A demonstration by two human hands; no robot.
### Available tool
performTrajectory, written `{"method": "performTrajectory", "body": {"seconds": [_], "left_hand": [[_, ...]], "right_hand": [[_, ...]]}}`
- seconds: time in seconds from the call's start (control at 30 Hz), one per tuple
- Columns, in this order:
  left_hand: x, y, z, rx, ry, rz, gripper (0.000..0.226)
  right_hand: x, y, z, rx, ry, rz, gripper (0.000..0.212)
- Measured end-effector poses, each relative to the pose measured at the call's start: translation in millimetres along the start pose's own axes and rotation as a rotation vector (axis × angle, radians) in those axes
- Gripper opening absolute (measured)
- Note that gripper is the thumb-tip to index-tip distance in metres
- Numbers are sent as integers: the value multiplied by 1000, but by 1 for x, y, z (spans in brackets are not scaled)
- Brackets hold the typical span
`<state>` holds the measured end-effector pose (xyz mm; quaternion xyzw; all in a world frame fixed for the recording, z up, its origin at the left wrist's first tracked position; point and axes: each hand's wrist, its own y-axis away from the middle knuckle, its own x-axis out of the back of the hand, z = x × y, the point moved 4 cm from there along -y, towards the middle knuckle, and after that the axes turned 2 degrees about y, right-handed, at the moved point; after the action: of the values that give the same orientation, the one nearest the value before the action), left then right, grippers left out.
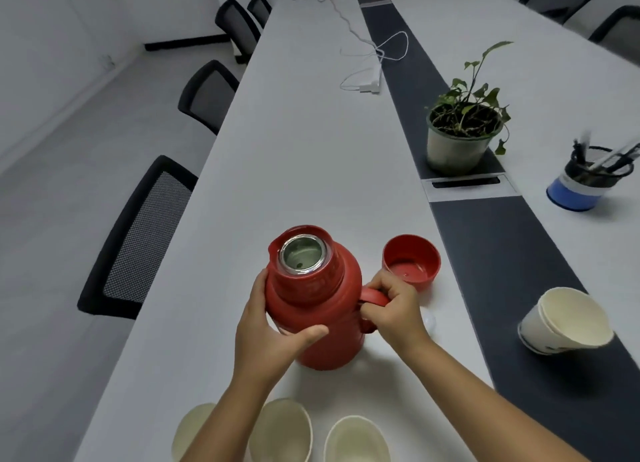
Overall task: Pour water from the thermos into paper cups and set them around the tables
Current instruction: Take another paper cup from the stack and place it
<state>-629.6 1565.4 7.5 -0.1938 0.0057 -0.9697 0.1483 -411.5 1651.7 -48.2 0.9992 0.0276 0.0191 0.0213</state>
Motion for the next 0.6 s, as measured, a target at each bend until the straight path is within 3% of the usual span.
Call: {"method": "performTrajectory", "body": {"seconds": [0.4, 0.6], "left_hand": [[-3, 2, -16, 27, -13, -10, 124], [-17, 36, -28, 73, -192, 197, 101]], "right_hand": [[-4, -4, 16, 144, 123, -41, 25], [24, 10, 11, 162, 312, -204, 42]]}}
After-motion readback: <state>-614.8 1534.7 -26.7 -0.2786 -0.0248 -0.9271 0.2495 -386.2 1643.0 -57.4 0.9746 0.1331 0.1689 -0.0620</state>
